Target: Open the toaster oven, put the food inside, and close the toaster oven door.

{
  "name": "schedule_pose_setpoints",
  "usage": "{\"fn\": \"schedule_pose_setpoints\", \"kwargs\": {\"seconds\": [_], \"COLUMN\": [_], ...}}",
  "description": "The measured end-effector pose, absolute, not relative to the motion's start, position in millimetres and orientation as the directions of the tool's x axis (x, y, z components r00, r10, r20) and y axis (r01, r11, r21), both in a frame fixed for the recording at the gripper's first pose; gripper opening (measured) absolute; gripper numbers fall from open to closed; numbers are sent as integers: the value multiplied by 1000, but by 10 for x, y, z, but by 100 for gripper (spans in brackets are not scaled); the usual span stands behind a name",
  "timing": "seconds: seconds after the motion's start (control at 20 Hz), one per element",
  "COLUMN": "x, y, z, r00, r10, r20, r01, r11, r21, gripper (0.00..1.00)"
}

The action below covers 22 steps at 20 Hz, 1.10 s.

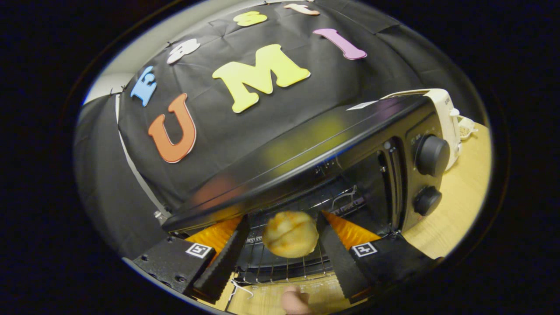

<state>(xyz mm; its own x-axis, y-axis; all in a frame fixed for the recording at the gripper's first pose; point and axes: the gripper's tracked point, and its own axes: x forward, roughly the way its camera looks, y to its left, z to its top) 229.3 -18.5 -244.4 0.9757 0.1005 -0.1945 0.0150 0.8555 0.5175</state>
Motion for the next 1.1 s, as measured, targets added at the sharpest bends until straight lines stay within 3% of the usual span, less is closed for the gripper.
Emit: {"fn": "schedule_pose_setpoints", "kwargs": {"seconds": [0.3, 0.55, 0.85, 1.1], "x": [1949, 1463, 966, 697], "y": [-237, -265, -155, 47], "z": [-2411, -2593, -2577, -2948], "r00": [968, 925, 930, 901], "r10": [126, 184, 185, 178], "r20": [-218, -333, -316, -397], "r01": [16, -12, -68, -81], "r11": [833, 890, 935, 965], "r21": [554, 456, 348, 248], "gripper": [100, 100, 100, 100]}}
